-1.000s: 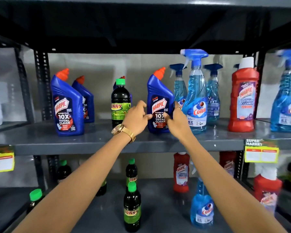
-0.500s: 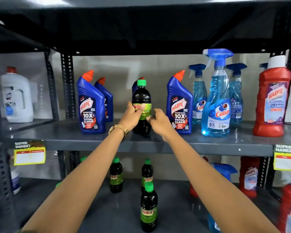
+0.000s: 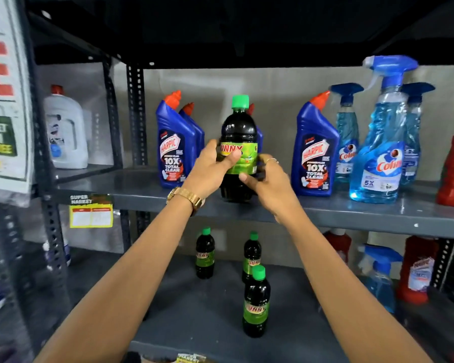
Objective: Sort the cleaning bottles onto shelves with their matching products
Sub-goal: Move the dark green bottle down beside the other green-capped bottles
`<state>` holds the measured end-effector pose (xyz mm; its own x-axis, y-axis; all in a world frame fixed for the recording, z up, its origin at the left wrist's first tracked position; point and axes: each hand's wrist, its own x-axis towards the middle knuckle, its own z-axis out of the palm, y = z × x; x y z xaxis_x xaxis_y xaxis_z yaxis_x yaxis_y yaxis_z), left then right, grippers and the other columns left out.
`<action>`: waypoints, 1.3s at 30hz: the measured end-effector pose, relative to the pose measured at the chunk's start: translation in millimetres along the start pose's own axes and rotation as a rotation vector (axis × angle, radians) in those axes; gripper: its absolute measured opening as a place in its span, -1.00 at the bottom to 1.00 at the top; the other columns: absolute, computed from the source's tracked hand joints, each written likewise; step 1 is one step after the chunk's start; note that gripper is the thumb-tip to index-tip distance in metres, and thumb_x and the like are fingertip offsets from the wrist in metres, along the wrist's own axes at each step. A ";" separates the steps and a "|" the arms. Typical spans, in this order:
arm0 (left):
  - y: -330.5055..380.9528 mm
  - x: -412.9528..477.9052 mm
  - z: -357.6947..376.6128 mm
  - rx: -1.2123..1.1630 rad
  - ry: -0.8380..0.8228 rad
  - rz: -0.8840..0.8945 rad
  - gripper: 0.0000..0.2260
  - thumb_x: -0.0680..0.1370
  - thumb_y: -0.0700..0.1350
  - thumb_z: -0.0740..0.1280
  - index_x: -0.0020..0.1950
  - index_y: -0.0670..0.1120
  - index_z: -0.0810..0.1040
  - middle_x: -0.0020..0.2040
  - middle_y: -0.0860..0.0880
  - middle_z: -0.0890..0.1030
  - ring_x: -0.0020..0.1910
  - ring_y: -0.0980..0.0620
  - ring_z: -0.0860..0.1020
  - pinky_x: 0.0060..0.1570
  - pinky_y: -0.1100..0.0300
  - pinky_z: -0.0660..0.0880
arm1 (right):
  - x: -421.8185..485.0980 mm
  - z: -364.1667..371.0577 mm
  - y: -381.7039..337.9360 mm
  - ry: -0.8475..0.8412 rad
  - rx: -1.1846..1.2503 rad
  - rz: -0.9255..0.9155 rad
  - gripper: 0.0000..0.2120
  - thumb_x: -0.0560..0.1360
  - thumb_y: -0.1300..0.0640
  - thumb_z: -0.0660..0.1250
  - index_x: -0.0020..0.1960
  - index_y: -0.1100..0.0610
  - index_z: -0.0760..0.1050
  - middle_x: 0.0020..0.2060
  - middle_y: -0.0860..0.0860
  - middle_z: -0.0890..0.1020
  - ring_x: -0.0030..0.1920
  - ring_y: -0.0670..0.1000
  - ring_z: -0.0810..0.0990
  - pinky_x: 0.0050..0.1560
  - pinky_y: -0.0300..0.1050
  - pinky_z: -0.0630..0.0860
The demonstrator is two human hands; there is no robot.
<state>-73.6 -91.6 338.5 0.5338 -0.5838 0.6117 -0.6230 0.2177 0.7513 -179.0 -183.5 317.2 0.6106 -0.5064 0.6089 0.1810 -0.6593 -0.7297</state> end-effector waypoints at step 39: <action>-287.2 -178.1 -12.4 0.177 -0.237 -0.442 -0.48 0.48 -0.01 0.35 0.31 -0.18 0.22 0.28 -0.16 0.52 0.26 -0.08 0.48 0.20 0.15 0.36 | -155.6 208.3 225.1 -0.136 -0.066 0.457 -0.45 0.37 0.39 0.38 0.30 0.19 0.30 0.14 0.18 0.61 0.17 0.11 0.58 0.27 0.15 0.48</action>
<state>17.3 -40.4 16.8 0.6358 -0.7554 0.1583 -0.4661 -0.2123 0.8589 -72.7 -137.3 -6.6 0.7124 -0.6780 0.1810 -0.1761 -0.4224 -0.8891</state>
